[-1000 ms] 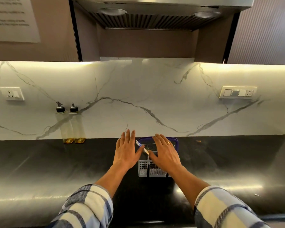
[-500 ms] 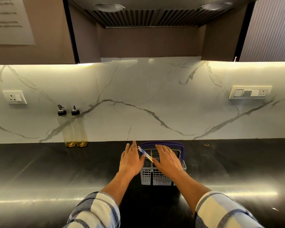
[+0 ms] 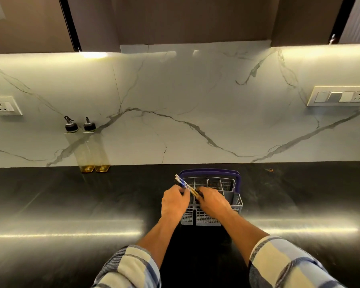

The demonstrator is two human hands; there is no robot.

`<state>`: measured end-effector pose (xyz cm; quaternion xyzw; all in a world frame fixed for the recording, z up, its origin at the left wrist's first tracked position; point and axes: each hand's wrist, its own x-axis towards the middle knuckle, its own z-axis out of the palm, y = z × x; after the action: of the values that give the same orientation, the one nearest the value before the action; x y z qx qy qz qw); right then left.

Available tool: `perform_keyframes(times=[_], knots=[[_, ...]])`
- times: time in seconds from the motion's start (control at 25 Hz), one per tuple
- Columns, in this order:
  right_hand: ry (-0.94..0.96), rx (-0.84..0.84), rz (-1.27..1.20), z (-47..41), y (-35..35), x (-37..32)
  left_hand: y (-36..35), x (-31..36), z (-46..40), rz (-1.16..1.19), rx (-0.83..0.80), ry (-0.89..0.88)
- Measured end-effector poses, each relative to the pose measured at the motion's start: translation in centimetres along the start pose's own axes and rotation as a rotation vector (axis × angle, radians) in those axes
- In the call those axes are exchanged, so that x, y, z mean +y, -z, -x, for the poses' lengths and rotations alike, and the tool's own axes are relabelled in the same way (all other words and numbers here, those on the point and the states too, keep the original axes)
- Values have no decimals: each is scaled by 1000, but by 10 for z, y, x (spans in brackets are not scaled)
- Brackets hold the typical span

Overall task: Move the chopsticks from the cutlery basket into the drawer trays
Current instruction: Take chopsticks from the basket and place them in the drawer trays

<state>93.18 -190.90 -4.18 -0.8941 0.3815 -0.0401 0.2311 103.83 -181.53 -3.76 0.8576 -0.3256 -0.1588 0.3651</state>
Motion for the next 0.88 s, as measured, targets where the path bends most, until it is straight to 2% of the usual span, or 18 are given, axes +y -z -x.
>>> perform_keyframes(times=[0.24,0.44,0.88], knots=[[43,16,-121,-6,-10,8,-19,1,-12,181,-204,156],[36,23,-186,-8,-8,15,-24,1,-11,331,-238,234],[89,96,-215,-2,2,11,-12,1,-5,611,-300,262]])
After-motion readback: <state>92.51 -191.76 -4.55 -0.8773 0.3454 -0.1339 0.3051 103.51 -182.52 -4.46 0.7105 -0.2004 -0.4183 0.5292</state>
